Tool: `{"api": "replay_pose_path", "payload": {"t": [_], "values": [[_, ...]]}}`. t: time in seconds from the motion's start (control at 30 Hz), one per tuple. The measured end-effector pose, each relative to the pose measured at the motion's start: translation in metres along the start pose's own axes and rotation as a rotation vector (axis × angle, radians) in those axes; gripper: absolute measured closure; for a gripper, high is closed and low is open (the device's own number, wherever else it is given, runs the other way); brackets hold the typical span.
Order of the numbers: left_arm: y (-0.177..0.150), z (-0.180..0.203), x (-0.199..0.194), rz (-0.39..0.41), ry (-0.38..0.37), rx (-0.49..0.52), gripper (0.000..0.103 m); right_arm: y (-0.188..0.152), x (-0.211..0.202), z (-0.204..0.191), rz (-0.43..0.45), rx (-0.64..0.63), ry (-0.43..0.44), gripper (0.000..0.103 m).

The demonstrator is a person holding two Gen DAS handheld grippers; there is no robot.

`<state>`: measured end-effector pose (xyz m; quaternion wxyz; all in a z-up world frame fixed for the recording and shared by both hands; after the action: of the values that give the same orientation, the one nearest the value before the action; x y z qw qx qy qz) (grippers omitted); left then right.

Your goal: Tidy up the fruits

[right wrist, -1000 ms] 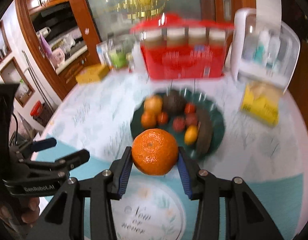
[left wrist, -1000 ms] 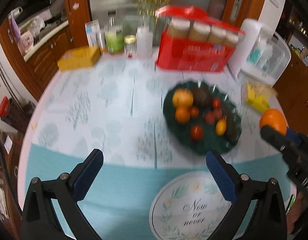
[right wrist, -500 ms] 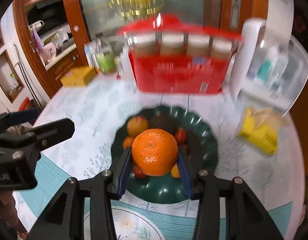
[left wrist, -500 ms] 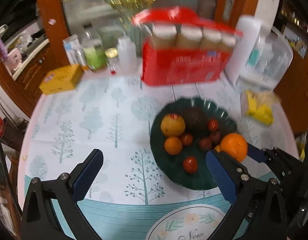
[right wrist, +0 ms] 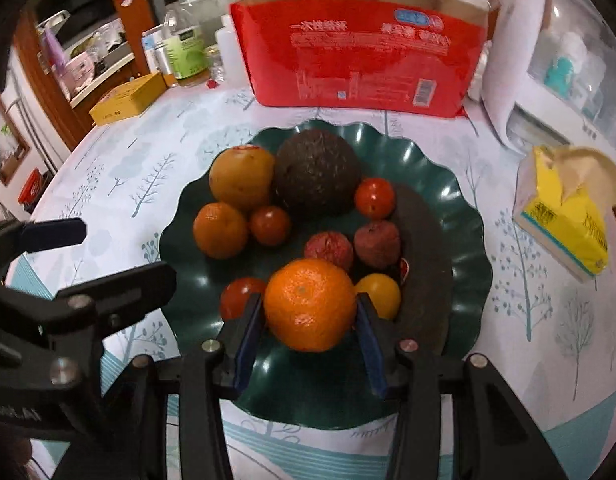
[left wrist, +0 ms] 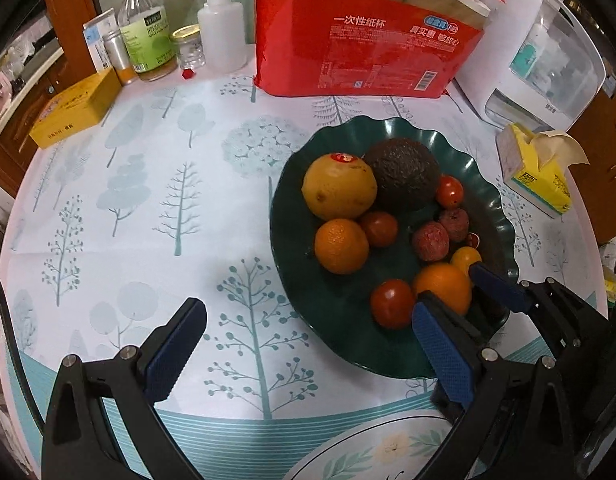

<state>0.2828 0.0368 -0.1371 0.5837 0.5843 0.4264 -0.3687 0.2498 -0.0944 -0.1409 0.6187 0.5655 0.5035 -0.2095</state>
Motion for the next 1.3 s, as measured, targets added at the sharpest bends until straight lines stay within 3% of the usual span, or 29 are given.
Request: {"api": "replay_pose_path", "payload": {"t": [0.13, 0.5, 0.83, 1.03, 1.3], "values": [[-0.002, 0.002, 0.000, -0.003, -0.001, 0.000, 0.001, -0.002, -0.001, -0.005, 0.008, -0.031, -0.016, 0.042], [-0.006, 0.003, -0.021, 0.021, -0.005, 0.003, 0.001, -0.005, -0.011, -0.003, 0.023, 0.007, 0.016, 0.042], [-0.027, 0.000, -0.081, 0.091, -0.040, -0.004, 0.001, -0.011, -0.056, -0.002, 0.056, 0.052, -0.003, 0.042], [-0.061, -0.005, -0.124, 0.133, -0.057, -0.005, 0.001, -0.030, -0.096, -0.012, 0.072, 0.069, -0.023, 0.042], [-0.131, -0.008, -0.164, 0.143, -0.062, 0.004, 0.001, -0.094, -0.149, -0.024, 0.058, 0.168, -0.014, 0.042]]}}
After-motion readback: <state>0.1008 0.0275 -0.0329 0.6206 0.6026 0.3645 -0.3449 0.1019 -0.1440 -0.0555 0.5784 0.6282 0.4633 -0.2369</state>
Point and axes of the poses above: each gripper's, at about its wrist camera, not at the fingertips, and x roughly the way its jaws point, z to its right, y to its top, the point moved 2 cm from there along x, roughly the way its jaws point, and after that the axes turned 9 degrees about y, right-handed, at the moved point
